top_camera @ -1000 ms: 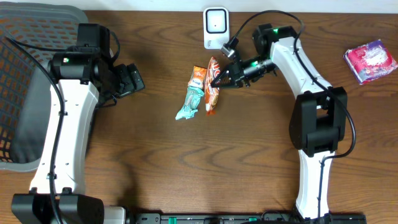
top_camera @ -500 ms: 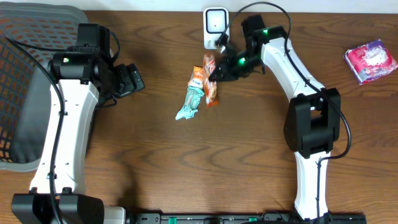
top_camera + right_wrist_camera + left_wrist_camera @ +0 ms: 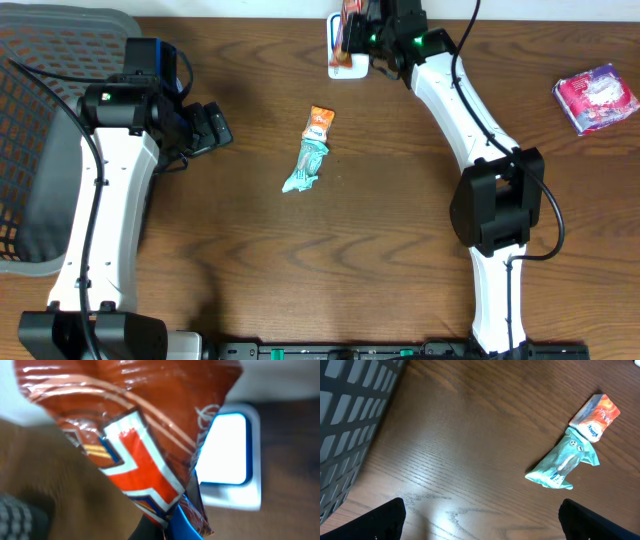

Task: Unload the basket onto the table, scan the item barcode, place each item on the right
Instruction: 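Lift the Delfi bar up to the white scanner, then carry the bar to the top-right corner and release it beside the bag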

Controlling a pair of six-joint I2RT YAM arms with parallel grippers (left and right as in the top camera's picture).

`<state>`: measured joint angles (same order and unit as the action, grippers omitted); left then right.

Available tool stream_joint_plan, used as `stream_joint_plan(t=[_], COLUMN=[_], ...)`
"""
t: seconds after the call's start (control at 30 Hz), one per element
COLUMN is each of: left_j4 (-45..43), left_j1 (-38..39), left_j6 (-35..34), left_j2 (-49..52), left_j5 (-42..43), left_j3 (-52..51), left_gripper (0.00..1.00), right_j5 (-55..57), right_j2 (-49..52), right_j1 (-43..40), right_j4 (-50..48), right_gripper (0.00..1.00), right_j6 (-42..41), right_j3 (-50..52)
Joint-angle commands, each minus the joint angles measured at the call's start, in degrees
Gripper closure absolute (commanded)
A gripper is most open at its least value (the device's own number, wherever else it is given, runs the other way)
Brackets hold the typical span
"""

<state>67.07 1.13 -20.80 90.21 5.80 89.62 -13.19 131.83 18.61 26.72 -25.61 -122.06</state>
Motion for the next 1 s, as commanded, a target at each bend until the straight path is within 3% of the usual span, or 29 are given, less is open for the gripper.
stream_joint_plan(t=[0.0, 0.37, 0.57, 0.83, 0.97], left_j4=[0.2, 0.2, 0.2, 0.2, 0.2], left_j1=[-0.2, -0.2, -0.2, -0.2, -0.2], left_j6=[0.1, 0.1, 0.1, 0.1, 0.1], left_j2=[-0.4, -0.4, -0.4, -0.4, -0.4], left_j5=[-0.5, -0.5, -0.5, -0.5, -0.5], left_j3=[0.1, 0.1, 0.1, 0.1, 0.1], left_gripper=[0.02, 0.02, 0.02, 0.02, 0.02], right_j5=[4.3, 5.8, 6.8, 6.9, 7.3], right_j2=[0.3, 3.2, 3.3, 0.3, -4.1], right_j1=[-0.1, -1.4, -1.8, -6.4, -13.0], right_j4=[-2.5, -5.1, -5.2, -2.2, 4.7], right_gripper=[0.99, 0.99, 0.99, 0.99, 0.99], right_j6=[-8.4, -20.6, -22.2, -15.8, -6.7], right_j3=[-1.1, -1.1, -1.1, -2.1, -2.1])
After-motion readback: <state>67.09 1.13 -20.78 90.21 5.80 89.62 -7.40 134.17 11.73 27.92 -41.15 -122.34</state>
